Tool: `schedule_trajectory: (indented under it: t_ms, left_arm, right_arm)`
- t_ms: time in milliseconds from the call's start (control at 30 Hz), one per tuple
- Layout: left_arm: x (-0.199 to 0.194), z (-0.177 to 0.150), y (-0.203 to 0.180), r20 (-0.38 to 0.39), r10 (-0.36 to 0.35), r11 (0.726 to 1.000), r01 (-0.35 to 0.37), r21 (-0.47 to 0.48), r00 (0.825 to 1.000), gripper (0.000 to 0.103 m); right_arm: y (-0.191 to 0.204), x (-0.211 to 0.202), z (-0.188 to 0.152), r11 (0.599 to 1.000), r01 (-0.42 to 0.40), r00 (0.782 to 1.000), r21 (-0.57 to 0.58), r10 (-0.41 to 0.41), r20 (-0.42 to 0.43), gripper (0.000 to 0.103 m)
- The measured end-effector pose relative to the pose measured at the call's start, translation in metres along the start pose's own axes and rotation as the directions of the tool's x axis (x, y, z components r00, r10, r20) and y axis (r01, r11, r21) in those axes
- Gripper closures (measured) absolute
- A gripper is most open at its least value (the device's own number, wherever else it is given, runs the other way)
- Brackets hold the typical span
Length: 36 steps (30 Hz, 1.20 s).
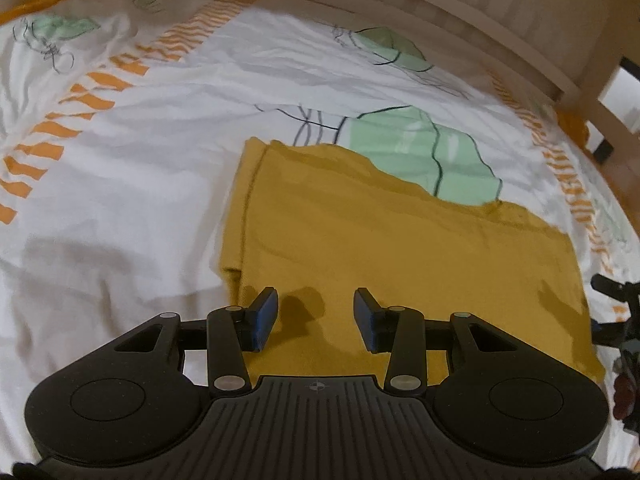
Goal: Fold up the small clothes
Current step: 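Move the right tool down to the side edge of the folded sweater, then close the right tool on the side edge and lift it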
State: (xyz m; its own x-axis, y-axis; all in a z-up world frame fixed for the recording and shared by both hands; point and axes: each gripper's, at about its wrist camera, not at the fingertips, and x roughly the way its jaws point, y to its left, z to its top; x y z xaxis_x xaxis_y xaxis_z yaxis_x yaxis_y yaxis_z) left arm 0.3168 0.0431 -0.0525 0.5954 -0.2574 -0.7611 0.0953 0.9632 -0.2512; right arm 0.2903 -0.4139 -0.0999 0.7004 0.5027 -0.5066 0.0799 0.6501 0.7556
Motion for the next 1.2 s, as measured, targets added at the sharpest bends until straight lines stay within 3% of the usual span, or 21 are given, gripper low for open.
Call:
schedule_trajectory:
  t_ms: [167,333,400,433,467,667,833,1200]
  left_arm:
    - [0.009,0.002,0.016,-0.012,-0.012,0.999,0.012,-0.035,1.0,0.063]
    - [0.017,0.003,0.022,-0.031,-0.048,0.999,0.047,-0.027,0.998,0.063]
    - [0.016,0.006,0.022,-0.024,-0.047,0.999,0.048,0.004,0.999,0.063]
    - [0.015,0.007,0.022,-0.019,-0.045,0.999,0.045,0.015,0.999,0.063]
    - [0.014,0.008,0.022,-0.014,-0.043,0.999,0.043,0.018,0.999,0.063]
    - [0.007,0.015,0.038,0.006,-0.012,1.0,0.012,-0.022,1.0,0.062]
    - [0.002,0.021,0.05,0.021,0.032,0.998,-0.031,-0.046,0.999,0.062]
    - [-0.012,0.028,0.072,0.037,-0.013,0.995,0.017,-0.102,0.999,0.062]
  right_arm:
    - [0.001,0.012,0.01,1.0,-0.023,1.0,0.014,0.023,-0.012,0.0]
    - [0.011,0.023,0.011,0.999,0.01,0.999,-0.041,-0.012,-0.03,0.001]
    - [0.018,0.024,0.009,0.996,0.051,0.998,-0.074,-0.054,-0.033,0.024]
    - [0.021,0.024,0.009,0.993,0.075,0.996,-0.087,-0.078,-0.034,0.055]
    - [0.023,0.024,0.009,0.99,0.108,0.993,-0.092,-0.112,-0.041,0.073]
    - [0.055,0.027,0.001,0.966,0.203,0.978,-0.162,-0.209,-0.018,0.074]
    - [0.108,0.029,0.001,0.961,0.174,0.983,-0.217,-0.181,-0.015,0.075]
    - [0.215,0.1,-0.024,0.965,0.039,0.993,-0.26,-0.067,-0.101,0.078]
